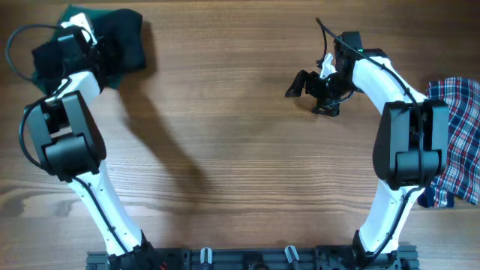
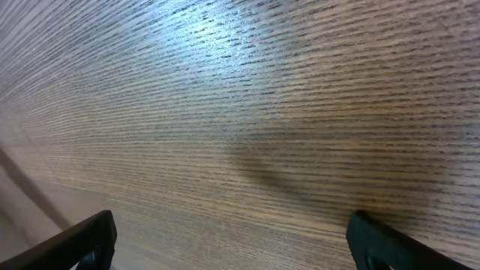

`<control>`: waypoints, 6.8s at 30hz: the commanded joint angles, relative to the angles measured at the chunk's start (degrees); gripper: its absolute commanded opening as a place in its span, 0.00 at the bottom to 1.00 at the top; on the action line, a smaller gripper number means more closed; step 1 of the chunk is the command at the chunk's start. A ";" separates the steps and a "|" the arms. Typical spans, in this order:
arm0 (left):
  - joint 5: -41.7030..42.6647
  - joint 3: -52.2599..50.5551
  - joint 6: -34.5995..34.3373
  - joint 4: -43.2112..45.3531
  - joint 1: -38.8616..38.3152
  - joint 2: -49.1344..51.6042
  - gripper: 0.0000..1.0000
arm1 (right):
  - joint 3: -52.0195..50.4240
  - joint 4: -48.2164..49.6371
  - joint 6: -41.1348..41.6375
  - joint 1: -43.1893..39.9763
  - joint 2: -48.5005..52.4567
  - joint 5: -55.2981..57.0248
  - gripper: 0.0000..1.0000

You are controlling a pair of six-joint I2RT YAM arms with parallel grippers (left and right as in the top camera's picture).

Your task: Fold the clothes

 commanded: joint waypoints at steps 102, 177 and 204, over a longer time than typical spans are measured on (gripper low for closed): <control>2.69 -0.09 -0.35 -41.07 -0.46 -40.92 1.00 | -79.60 46.82 -12.79 -1.38 -122.18 16.50 1.00; 1.66 -45.77 6.10 -25.90 -19.43 -89.74 1.00 | -86.09 49.99 -12.59 -1.22 -122.16 16.44 1.00; 3.26 -76.81 6.16 -13.94 -19.43 -131.88 1.00 | -86.09 49.99 -12.59 -1.20 -122.16 16.41 1.00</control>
